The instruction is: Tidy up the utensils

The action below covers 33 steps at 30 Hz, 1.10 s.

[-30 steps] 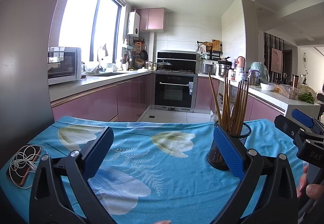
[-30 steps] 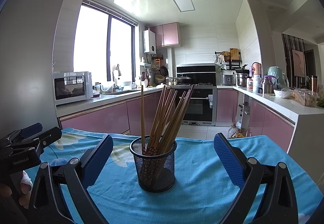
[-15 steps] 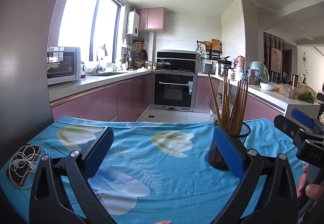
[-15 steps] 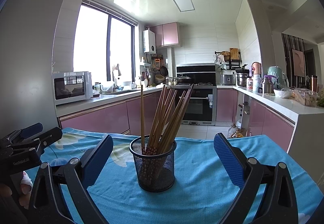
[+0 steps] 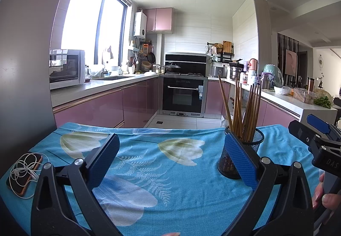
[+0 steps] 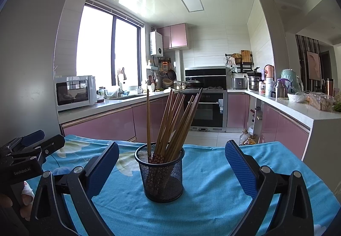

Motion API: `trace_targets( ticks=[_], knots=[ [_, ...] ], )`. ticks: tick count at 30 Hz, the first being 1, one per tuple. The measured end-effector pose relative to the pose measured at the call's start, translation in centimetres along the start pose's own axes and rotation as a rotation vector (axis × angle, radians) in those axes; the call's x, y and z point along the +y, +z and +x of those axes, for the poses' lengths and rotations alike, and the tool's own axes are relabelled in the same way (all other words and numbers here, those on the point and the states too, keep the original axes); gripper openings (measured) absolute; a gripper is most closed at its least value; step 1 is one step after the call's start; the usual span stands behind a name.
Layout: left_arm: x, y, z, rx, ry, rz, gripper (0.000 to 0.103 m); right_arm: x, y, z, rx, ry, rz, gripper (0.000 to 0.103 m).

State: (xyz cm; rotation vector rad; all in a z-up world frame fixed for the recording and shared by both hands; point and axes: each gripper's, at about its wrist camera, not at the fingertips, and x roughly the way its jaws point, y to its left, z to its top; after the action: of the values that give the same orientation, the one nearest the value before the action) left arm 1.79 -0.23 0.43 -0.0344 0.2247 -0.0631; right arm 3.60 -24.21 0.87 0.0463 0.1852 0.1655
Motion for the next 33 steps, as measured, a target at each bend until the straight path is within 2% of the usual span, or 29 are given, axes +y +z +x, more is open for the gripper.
trace_targets(
  ticks=[33],
  knots=[
    [-0.18, -0.04, 0.04, -0.001, -0.001, 0.003, 0.097, -0.10, -0.21, 0.01, -0.001, 0.000, 0.007, 0.096]
  ],
)
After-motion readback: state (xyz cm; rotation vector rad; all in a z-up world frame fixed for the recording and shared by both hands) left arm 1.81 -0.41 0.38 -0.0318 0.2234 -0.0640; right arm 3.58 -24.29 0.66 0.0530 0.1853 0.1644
